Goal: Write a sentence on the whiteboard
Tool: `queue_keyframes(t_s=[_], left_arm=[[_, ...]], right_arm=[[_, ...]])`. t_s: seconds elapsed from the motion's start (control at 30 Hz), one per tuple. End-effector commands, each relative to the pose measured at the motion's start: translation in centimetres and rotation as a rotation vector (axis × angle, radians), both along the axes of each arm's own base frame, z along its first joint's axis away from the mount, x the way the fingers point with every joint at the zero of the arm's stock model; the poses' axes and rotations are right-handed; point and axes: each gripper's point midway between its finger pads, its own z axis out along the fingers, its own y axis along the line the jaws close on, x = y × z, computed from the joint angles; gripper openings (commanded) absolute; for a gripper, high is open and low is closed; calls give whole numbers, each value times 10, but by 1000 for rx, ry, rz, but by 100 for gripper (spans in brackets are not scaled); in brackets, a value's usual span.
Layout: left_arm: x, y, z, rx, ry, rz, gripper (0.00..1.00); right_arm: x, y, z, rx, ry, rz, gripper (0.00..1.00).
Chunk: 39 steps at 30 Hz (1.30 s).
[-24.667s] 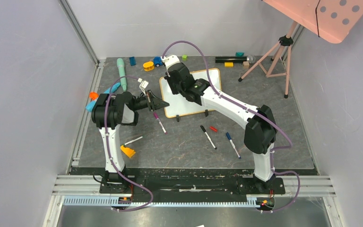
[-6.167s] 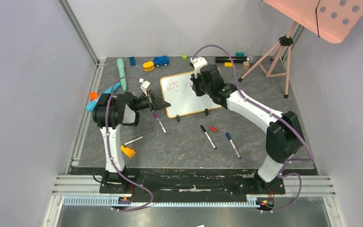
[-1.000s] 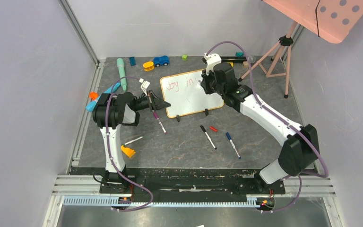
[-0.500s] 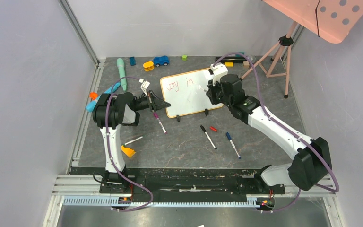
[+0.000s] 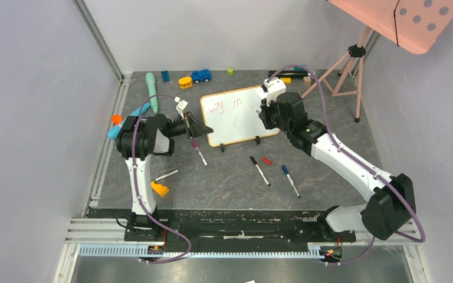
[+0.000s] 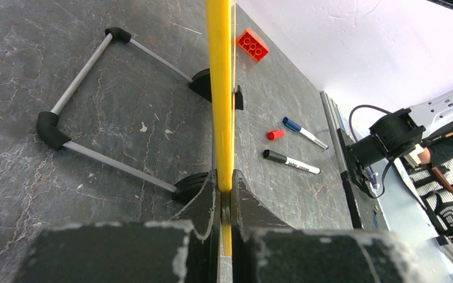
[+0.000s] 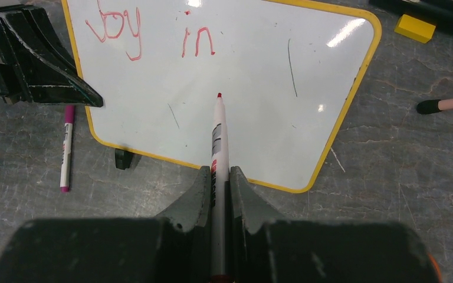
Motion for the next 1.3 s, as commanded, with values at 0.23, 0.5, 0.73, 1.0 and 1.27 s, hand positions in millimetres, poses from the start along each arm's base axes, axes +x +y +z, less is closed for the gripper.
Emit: queue_keyframes(t_s=[0.23,0.5,0.73,1.0,1.27], left_arm=[[-16,-8,-17,19,-36,-124,2],[-9,-6,-17,8,2,-90,2],[-14,-5,-21,16,-18,-95,2],[-16,-10,-23,16,6,-158,2],[-22,-13,-17,22,-38,-180,2]], right_arm=[[14,15,24,35,-41,28,0],[6,34,18,25,-30,66,0],[-7,43,10,14,-23,88,0],[-16,47,5,51,-29,47,0],[-21,56,-7,65,-17,64,0]])
